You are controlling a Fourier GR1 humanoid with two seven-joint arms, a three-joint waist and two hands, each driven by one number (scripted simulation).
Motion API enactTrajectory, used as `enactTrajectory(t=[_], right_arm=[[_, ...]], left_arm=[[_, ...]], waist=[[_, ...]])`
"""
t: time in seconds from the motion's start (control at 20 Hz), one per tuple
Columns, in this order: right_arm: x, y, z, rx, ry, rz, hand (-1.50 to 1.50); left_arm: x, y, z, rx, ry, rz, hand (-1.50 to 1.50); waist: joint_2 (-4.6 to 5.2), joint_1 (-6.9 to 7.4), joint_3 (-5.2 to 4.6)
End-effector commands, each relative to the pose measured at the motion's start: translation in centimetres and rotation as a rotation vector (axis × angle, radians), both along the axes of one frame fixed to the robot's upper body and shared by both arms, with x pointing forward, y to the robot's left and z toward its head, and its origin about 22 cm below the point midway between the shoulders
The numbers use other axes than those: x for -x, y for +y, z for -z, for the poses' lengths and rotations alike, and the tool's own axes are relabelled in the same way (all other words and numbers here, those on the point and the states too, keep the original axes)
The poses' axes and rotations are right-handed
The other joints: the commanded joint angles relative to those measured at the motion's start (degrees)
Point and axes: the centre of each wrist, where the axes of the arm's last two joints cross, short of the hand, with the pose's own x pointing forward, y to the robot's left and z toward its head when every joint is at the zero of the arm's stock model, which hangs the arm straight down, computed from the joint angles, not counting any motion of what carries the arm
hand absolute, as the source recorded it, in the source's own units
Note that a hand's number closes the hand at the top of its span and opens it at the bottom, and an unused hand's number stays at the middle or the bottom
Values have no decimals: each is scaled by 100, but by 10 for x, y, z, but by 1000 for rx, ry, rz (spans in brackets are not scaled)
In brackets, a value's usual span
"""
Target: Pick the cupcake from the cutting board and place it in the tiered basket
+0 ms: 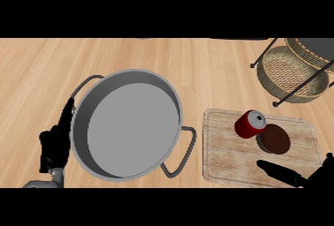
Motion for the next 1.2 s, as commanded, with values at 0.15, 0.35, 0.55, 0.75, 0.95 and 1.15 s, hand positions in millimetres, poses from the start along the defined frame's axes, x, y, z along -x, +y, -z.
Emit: enactTrajectory(t=[0.15,0.35,0.55,0.75,0.95,1.15], right_arm=[[-31,11,-8,-95,189,61,-150],[-48,9,-8,-119,212,59,-150],[-58,14,-6,-164,201,42,-150],[-54,12,-3,-190,196,40,-150],[-64,8,-1,-186,197,36,-150],[-70,7,20,-173,202,42,150]], left_arm=[[13,-21,25,80,124,39,0],[26,-19,36,83,129,36,0],[17,-29,29,73,108,36,0],[20,-16,26,88,137,35,0],[22,-15,33,79,135,21,0],[19,-16,33,88,111,29,0]], waist=[[23,-190,-67],[29,-177,-70],[17,-227,-61],[-3,-264,-60],[6,-271,-63],[15,-249,-60]])
